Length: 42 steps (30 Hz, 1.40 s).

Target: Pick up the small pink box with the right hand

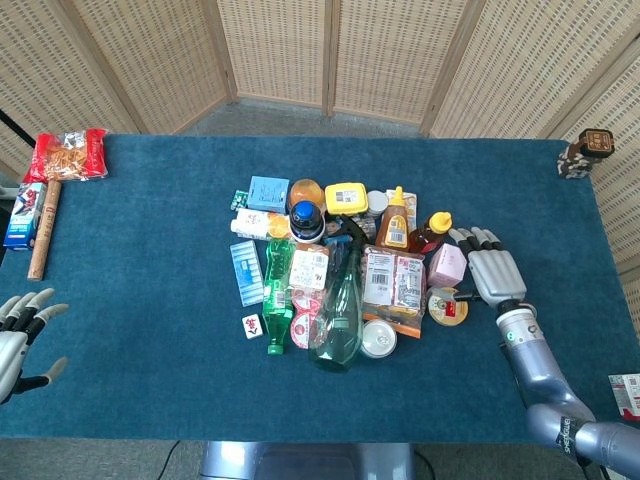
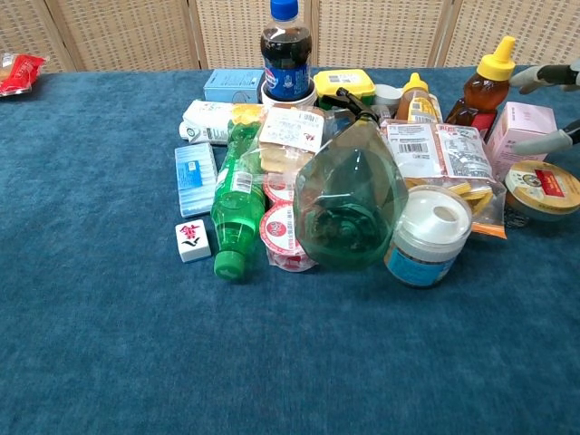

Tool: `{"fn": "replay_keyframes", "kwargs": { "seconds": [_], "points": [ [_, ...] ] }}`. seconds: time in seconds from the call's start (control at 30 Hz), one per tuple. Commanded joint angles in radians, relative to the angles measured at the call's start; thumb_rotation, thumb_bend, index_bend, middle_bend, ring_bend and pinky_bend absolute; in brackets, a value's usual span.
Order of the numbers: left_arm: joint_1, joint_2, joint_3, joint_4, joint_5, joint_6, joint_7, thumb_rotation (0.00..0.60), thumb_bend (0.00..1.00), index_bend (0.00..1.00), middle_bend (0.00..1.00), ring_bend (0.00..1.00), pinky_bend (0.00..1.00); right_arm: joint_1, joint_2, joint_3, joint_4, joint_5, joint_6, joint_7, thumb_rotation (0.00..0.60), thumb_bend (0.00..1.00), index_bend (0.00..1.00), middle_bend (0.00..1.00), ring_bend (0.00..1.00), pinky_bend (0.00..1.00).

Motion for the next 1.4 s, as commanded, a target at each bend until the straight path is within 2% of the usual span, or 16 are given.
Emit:
{"fn": "replay_keyframes", "kwargs": {
  "seconds": [0.03,0.17,0.27,0.33,0.4,0.43,0.47,0.53,0.67,0.77,1.0,1.4],
  "points": [
    [0.002,-0.001,0.001,0.003,0.000,0.002,-0.003,0.600,0.35,0.20,0.03,0.00,0.00,0.011,-0.006,0.001,0.009,0.015,-0.012,-0.007,0.322,0.08,0.00,0.00,0.00,0.02],
    [0.008,-0.001,0.003,0.008,0.000,0.008,-0.011,0.600,0.35,0.20,0.03,0.00,0.00,0.022,-0.014,0.001,0.016,0.032,-0.018,-0.016,0.325,0.08,0.00,0.01,0.01,0.07],
    [0.012,0.000,0.004,0.013,-0.002,0.010,-0.016,0.600,0.34,0.20,0.03,0.00,0.00,0.027,-0.025,0.000,0.029,0.045,-0.019,-0.021,0.335,0.08,0.00,0.13,0.12,0.17],
    [0.013,0.001,0.004,0.015,-0.002,0.012,-0.019,0.600,0.35,0.20,0.03,0.00,0.00,0.032,-0.032,0.003,0.038,0.055,-0.024,-0.017,0.371,0.07,0.00,0.24,0.24,0.22],
    [0.015,0.002,0.004,0.016,-0.001,0.014,-0.021,0.600,0.34,0.20,0.03,0.00,0.00,0.034,-0.039,0.005,0.047,0.057,-0.022,-0.011,0.438,0.07,0.02,0.36,0.36,0.29],
    [0.017,0.002,0.004,0.017,-0.001,0.017,-0.022,0.600,0.34,0.20,0.03,0.00,0.00,0.034,-0.043,0.004,0.054,0.059,-0.019,-0.010,0.486,0.06,0.06,0.45,0.45,0.34],
    [0.018,0.002,0.004,0.017,-0.001,0.018,-0.023,0.600,0.35,0.20,0.02,0.00,0.00,0.035,-0.045,0.004,0.058,0.060,-0.018,-0.010,0.509,0.06,0.10,0.50,0.50,0.37],
    [0.020,0.002,0.004,0.019,-0.002,0.018,-0.026,0.600,0.35,0.20,0.02,0.00,0.00,0.034,-0.048,0.006,0.063,0.056,-0.011,0.001,0.571,0.06,0.22,0.63,0.66,0.49],
    [0.020,0.002,0.003,0.020,-0.001,0.019,-0.028,0.600,0.35,0.20,0.02,0.00,0.00,0.025,-0.050,0.010,0.075,0.041,0.012,0.024,0.600,0.06,0.32,0.73,0.82,0.62],
    [0.019,0.001,0.001,0.020,0.002,0.021,-0.027,0.600,0.35,0.20,0.02,0.00,0.00,0.018,-0.044,0.013,0.076,0.035,0.027,0.037,0.600,0.06,0.33,0.74,0.85,0.63],
    [0.012,0.001,-0.003,0.014,0.007,0.017,-0.022,0.600,0.35,0.20,0.02,0.00,0.00,0.001,-0.011,0.029,0.052,0.028,0.056,0.070,0.600,0.06,0.34,0.75,0.87,0.63],
    [-0.004,-0.008,-0.009,0.011,0.008,-0.002,-0.015,0.600,0.35,0.20,0.02,0.00,0.00,-0.034,0.101,0.097,-0.076,0.005,0.145,0.147,0.600,0.06,0.34,0.75,0.87,0.63]
  ]
}}
